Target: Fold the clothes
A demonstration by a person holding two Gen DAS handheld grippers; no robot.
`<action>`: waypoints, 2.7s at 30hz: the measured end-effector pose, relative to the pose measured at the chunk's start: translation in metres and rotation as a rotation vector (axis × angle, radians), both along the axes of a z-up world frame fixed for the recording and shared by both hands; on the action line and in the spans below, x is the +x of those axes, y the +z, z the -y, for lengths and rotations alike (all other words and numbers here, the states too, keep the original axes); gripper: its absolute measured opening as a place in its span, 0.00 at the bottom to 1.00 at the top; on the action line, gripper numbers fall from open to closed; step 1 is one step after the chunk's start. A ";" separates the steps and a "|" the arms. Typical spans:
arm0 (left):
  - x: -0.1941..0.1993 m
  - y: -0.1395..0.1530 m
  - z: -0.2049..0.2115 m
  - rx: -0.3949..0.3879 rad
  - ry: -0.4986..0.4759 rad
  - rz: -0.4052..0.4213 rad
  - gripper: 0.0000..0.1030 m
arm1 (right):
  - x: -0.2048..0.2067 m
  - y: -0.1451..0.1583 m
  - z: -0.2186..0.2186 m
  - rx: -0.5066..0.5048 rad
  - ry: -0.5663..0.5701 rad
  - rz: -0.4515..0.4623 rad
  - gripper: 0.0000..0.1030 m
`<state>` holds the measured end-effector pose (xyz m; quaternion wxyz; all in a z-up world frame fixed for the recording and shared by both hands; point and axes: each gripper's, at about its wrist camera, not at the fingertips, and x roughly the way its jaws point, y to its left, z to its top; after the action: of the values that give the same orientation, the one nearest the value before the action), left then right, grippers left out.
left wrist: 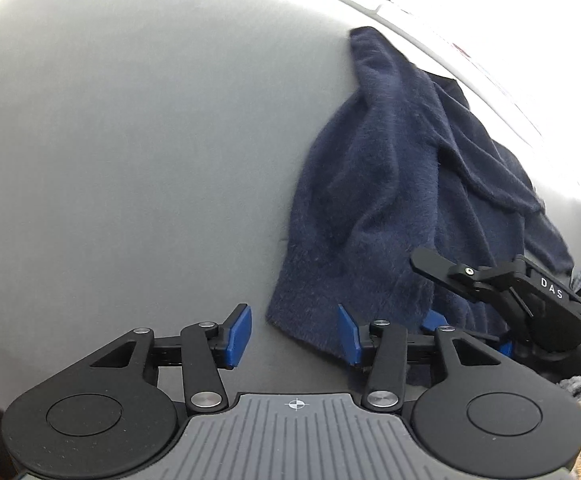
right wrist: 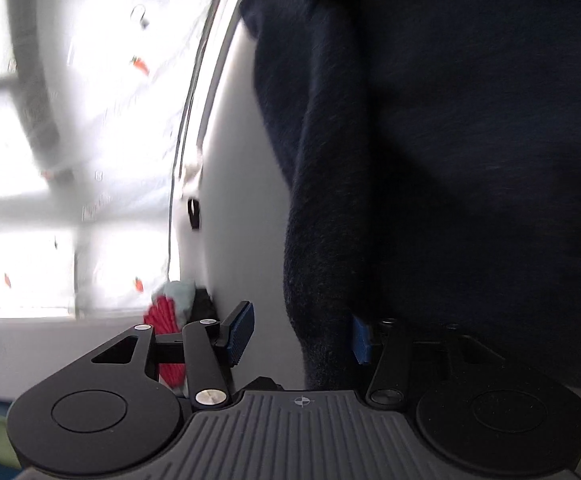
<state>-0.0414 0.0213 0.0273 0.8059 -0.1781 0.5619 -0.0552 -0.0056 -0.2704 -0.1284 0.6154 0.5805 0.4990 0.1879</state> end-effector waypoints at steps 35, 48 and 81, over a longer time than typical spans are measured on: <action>0.003 0.026 0.099 0.403 -0.326 0.161 0.13 | 0.043 -0.033 -0.058 0.039 -0.004 -0.096 0.17; -0.001 0.000 0.101 0.454 -0.445 0.089 0.17 | 0.037 -0.055 -0.065 0.138 0.028 -0.181 0.18; -0.010 -0.013 0.107 0.441 -0.498 0.066 0.17 | 0.023 -0.017 -0.060 0.130 -0.159 -0.139 0.74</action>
<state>-0.0511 -0.0854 0.0142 0.8047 0.1453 0.5600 -0.1332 0.0171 -0.2102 -0.1454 0.5533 0.6686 0.4795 0.1300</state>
